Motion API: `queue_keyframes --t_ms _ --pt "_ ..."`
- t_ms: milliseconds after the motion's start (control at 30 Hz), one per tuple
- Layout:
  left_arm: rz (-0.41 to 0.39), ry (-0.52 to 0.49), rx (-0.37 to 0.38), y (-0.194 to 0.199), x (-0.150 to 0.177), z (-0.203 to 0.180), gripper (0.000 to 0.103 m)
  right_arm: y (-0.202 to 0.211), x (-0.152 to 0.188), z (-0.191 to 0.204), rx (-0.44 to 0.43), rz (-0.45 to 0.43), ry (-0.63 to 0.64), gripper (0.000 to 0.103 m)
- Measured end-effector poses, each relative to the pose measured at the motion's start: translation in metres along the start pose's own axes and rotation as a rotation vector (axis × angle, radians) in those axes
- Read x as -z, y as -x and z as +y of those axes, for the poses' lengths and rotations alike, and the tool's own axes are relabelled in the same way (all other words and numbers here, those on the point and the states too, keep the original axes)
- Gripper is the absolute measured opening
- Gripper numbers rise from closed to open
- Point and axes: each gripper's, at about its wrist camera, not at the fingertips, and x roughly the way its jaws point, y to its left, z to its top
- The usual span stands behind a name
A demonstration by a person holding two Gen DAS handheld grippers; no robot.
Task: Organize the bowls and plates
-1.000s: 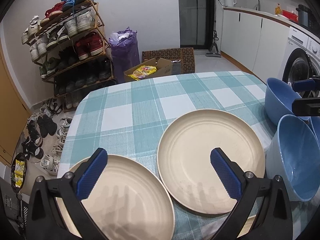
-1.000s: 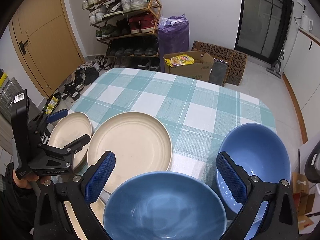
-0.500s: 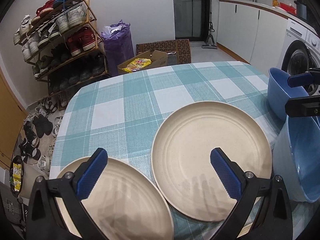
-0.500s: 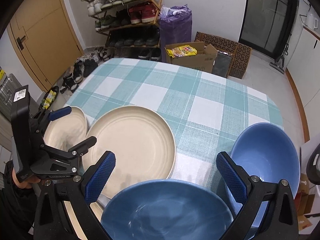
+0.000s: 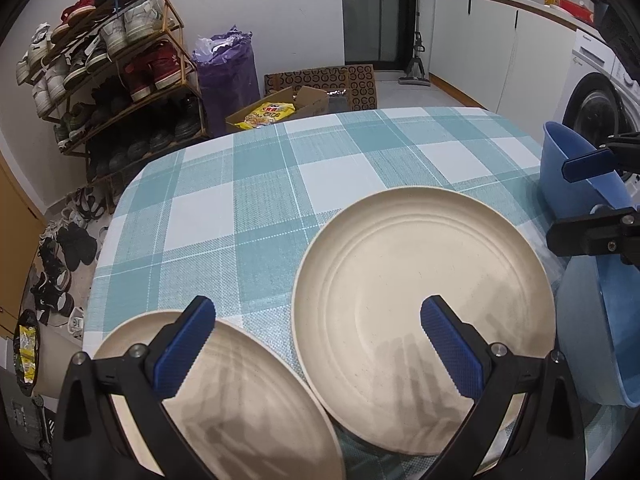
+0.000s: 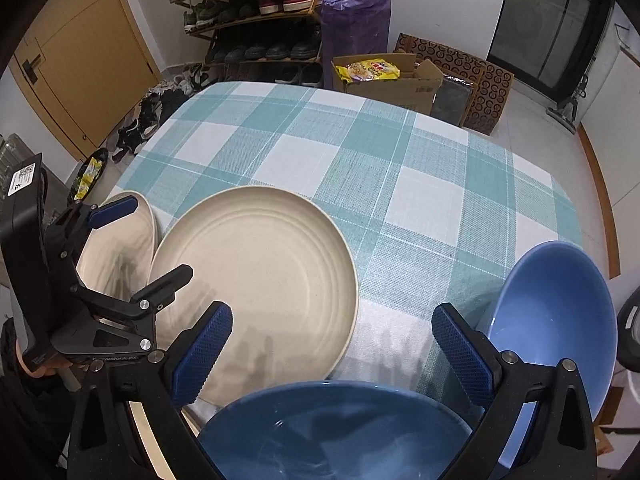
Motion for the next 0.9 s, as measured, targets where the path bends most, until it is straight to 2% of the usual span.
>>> queue_keyframes --t_ms 267,367,667,900 --pt "0.033 0.006 0.054 -0.009 0.003 -0.003 0.099 -0.019 -0.005 0.003 -0.016 0.061 0.003 0.096" --pt "0.052 0.004 0.063 -0.011 0.005 -0.005 0.093 -0.027 -0.006 0.002 -0.016 0.084 -0.003 0.089" --pt "0.084 -0.011 0.089 -0.015 0.006 -0.012 0.076 -0.044 -0.007 -0.002 -0.014 0.115 -0.003 0.084" --pt "0.081 -0.010 0.080 -0.017 0.003 -0.014 0.074 -0.048 -0.008 0.003 -0.008 0.120 0.022 0.074"
